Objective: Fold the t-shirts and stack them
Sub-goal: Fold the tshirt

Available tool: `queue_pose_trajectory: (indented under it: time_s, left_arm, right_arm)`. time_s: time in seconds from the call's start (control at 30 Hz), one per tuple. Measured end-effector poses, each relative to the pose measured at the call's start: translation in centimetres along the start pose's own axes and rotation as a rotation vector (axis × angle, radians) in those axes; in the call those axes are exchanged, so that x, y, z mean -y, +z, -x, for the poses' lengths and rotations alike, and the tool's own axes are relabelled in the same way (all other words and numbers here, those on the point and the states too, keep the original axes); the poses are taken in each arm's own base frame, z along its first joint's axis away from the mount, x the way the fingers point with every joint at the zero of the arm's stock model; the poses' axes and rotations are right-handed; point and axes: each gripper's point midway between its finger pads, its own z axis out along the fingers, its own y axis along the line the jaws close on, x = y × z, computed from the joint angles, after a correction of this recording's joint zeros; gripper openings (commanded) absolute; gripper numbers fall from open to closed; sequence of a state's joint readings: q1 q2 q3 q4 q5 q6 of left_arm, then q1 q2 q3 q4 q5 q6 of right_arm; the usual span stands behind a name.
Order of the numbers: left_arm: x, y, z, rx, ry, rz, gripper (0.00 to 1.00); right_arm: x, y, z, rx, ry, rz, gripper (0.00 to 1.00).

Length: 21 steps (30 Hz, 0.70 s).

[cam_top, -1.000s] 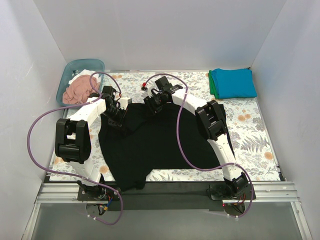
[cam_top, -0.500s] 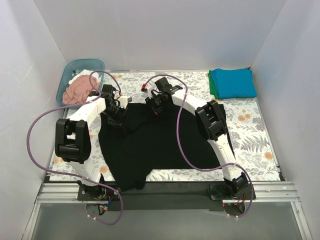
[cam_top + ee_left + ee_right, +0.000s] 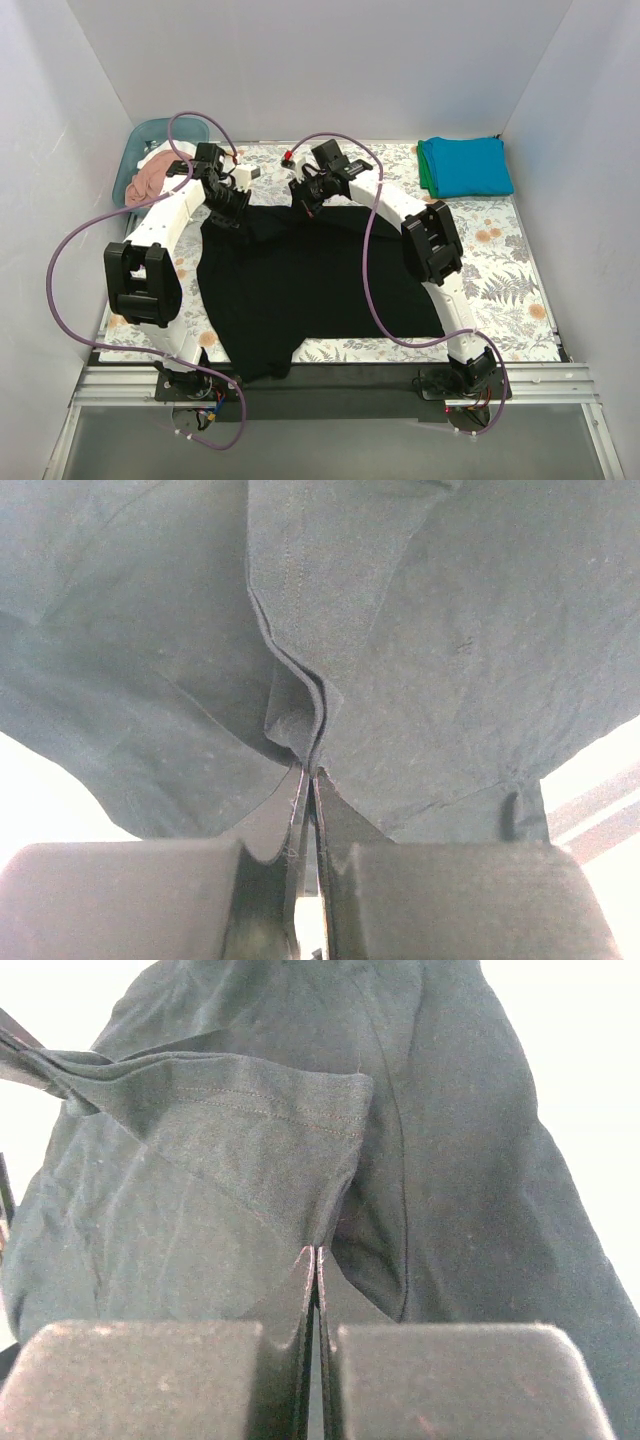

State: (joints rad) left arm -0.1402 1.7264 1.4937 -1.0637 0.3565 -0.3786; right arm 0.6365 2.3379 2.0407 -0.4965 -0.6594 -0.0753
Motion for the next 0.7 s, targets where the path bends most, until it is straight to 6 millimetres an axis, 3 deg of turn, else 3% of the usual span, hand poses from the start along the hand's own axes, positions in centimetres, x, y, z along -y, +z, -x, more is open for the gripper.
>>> queue_pose_trajectory:
  time_s: [0.4,0.5,0.67,0.7]
  left_arm:
    - [0.8,-2.4,-1.2,-0.028,0.016,0.012,0.00]
    - [1.2,-2.5,-2.4,-0.043,0.017,0.006,0.00]
    - [1.3,-0.9,-5.8,-0.133,-0.007,-0.019,0.02]
    - [1.4,-0.6,-6.4,-0.150,-0.013,-0.023,0.08]
  right_arm:
    - [-2.8,-2.0,0.1,0.011,-0.002,0.058,0.01]
    - [-3.1,-2.1,-1.1,-0.010,0.012,0.070,0.01]
    - [-3.2,-1.3,-4.1,-0.068,0.052,0.088,0.01]
    - [-3.4,-1.1,-4.5,-0.079,0.057,0.091,0.11]
